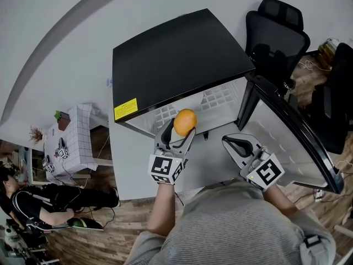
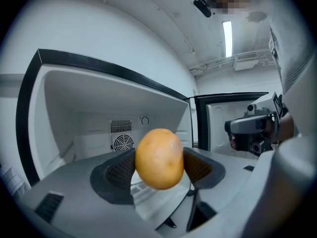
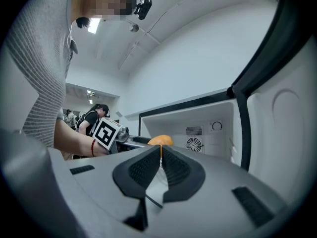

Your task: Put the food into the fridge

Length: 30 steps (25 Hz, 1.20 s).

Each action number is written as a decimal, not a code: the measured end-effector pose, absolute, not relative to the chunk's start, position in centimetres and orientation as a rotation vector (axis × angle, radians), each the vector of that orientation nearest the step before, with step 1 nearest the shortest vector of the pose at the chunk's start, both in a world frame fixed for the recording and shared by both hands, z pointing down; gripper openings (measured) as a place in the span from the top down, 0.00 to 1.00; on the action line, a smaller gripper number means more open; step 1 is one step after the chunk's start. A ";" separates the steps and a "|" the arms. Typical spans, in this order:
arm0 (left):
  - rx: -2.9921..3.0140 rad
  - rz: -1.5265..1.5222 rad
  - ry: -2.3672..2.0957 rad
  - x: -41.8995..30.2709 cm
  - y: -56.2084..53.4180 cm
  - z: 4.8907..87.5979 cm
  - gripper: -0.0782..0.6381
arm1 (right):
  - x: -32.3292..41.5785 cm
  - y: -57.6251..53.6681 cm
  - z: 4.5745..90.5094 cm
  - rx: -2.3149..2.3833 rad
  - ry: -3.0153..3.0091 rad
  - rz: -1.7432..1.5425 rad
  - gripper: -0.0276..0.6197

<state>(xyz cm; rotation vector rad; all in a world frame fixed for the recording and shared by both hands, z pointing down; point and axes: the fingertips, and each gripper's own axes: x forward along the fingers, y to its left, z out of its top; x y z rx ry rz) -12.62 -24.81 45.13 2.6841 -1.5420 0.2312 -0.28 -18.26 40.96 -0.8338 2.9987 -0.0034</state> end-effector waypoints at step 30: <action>2.655 0.431 -1.548 -14.1 -33.1 49.2 0.46 | 0.0 -20.0 41.8 -0.879 3.000 -0.002 0.94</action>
